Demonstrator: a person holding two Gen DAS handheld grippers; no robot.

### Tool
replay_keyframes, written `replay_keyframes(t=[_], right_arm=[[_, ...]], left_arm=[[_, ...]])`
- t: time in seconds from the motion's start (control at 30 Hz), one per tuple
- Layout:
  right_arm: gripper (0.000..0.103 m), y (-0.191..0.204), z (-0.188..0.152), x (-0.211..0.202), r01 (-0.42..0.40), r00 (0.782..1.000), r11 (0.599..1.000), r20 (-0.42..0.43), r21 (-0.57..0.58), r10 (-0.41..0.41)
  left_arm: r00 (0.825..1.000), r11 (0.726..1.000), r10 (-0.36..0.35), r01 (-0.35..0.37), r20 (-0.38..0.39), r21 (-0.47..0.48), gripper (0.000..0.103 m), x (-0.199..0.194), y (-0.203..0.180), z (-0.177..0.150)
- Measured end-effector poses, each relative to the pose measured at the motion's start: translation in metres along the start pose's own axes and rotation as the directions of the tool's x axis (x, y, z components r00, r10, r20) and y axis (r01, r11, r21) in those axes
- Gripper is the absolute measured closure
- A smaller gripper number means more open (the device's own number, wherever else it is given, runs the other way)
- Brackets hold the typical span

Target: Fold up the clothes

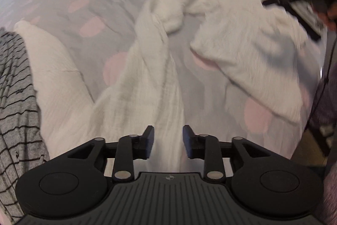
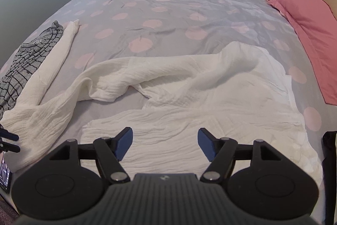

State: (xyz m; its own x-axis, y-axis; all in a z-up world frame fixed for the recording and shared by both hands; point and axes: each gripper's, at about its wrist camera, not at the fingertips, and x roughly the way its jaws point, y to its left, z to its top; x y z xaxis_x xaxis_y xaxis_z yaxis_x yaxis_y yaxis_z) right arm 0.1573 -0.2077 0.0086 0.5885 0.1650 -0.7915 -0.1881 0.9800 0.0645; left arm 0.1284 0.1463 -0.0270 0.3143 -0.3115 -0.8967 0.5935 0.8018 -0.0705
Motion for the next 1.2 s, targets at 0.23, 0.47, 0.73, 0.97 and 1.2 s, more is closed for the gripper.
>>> replay_keyframes(t=[0.23,0.47,0.73,0.97,1.2], right_arm=[[0.031,0.0,-0.002,0.002,-0.003,1.0,1.0,-0.017,-0.003,0.003],[0.03,-0.002,-0.003,0.001,-0.003,1.0,1.0,-0.018,-0.004,0.003],[0.03,-0.001,-0.003,0.001,-0.011,1.0,1.0,-0.018,-0.012,0.011],[0.029,-0.016,-0.008,0.008,0.018,0.999,0.999,-0.036,0.033,-0.017],[0.029,-0.045,-0.014,0.026,0.063,0.995,0.993,-0.078,0.095,-0.056]], left_arm=[[0.965,0.958,0.263,-0.261,0.006,-0.116,0.067,0.008,0.035,0.006],[0.928,0.928,0.336,-0.356,-0.16,-0.115,0.072,0.024,0.049,-0.002],[0.935,0.922,0.343,-0.353,-0.092,-0.157,0.102,-0.002,0.046,0.009],[0.907,0.868,0.421,-0.408,-0.016,-0.282,0.102,-0.034,0.08,0.042],[0.856,0.776,0.515,-0.449,0.034,-0.443,0.102,-0.06,0.132,0.077]])
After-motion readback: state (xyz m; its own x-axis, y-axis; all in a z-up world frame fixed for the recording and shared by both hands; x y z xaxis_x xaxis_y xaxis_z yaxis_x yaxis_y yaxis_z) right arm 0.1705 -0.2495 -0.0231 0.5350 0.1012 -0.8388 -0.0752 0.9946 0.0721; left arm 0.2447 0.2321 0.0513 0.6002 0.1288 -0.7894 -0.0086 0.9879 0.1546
